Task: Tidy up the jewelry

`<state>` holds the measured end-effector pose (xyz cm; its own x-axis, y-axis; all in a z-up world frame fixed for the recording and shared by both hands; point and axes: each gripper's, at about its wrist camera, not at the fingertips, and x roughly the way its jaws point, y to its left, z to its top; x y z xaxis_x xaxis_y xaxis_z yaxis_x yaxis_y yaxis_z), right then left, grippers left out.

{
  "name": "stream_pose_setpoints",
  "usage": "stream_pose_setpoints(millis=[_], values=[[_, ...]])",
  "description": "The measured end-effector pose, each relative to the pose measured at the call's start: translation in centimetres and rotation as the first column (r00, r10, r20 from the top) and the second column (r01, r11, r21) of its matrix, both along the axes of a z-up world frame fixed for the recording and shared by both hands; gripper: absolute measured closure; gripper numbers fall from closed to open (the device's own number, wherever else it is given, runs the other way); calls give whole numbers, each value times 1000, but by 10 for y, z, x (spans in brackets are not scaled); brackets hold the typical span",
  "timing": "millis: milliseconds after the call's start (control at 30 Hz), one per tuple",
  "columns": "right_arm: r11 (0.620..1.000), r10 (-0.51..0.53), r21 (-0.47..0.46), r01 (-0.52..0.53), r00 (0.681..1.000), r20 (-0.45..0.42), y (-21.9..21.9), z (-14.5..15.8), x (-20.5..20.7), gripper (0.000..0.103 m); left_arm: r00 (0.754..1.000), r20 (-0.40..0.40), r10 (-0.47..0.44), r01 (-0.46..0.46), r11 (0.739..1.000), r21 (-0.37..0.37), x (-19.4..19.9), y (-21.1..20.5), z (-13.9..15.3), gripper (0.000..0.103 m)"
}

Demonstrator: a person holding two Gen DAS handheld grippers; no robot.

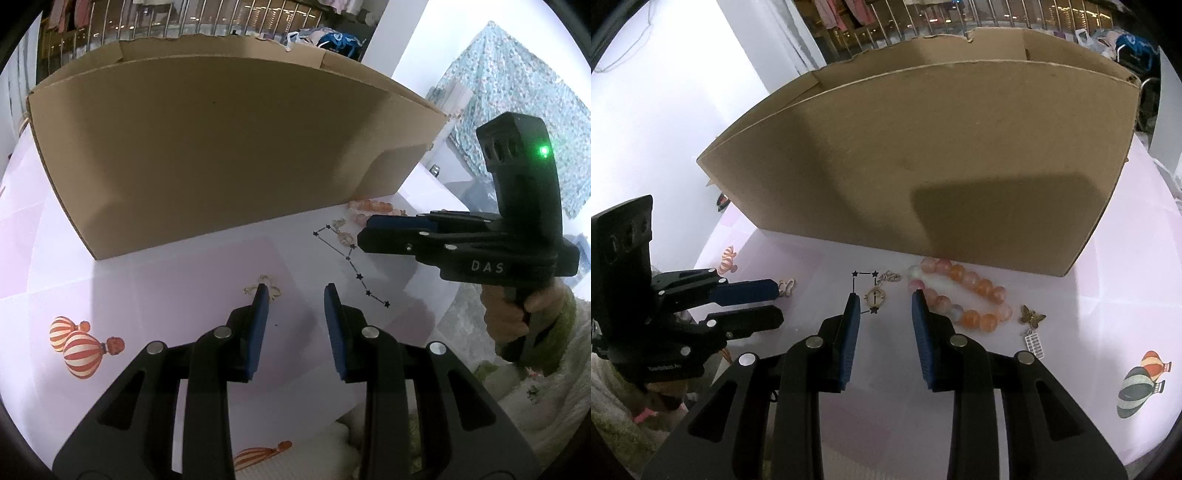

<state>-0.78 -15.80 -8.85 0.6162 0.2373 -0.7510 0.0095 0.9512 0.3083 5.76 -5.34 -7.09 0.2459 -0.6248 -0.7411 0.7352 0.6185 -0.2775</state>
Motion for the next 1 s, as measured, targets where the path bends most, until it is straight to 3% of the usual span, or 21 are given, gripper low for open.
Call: stream_pose_setpoints(millis=[133,467,733,1000], values=[[1000,-4,2,4,1000,3,-1,-1,-1,74,997,70,34,-37,998,42,0,2,4,74],[1000,-3,9,2,1000,10,-4,0,-7,74,987,149,59,-85,981,172,-5,-16,0,74],[1000,-2,9,2,1000,10,-4,-1,-7,74,985,165,44,-83,968,238,-3,-25,1,74],[1000,3,7,-3,1000,15,-3,1,-7,74,988,138,71,-107,955,278,3,-22,8,83]])
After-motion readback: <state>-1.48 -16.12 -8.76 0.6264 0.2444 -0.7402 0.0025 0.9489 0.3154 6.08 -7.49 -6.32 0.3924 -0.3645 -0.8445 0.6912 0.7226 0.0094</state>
